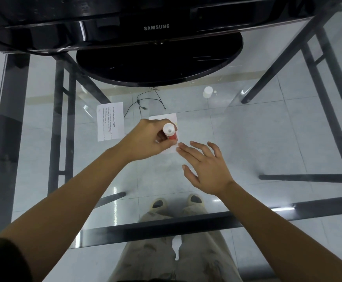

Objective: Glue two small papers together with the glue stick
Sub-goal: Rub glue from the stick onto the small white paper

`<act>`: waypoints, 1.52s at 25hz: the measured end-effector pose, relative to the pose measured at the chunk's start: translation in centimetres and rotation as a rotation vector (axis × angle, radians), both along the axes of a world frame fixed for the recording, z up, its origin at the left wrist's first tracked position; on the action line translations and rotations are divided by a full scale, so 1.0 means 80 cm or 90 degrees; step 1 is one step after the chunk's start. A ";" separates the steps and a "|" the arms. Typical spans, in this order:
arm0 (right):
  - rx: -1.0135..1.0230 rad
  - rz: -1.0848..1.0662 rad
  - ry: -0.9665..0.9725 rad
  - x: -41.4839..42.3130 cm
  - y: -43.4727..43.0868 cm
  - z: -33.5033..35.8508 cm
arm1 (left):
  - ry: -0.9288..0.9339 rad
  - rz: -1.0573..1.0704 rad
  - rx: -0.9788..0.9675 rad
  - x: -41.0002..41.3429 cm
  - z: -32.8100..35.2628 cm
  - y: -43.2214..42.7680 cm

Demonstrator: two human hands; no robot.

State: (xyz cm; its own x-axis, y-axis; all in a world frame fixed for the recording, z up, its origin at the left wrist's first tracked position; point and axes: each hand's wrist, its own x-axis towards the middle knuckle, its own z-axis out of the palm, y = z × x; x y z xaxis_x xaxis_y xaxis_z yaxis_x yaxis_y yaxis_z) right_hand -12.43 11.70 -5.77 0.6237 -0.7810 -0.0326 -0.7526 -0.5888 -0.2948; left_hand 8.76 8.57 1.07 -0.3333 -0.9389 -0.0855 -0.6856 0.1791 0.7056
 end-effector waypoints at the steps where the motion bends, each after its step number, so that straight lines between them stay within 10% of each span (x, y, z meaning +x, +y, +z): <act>1: 0.001 0.001 0.000 0.000 0.000 0.000 | -0.004 0.006 0.003 0.003 0.001 -0.007; 38: -0.013 -0.004 -0.004 0.000 0.000 -0.005 | 0.004 0.065 0.054 0.022 0.001 0.013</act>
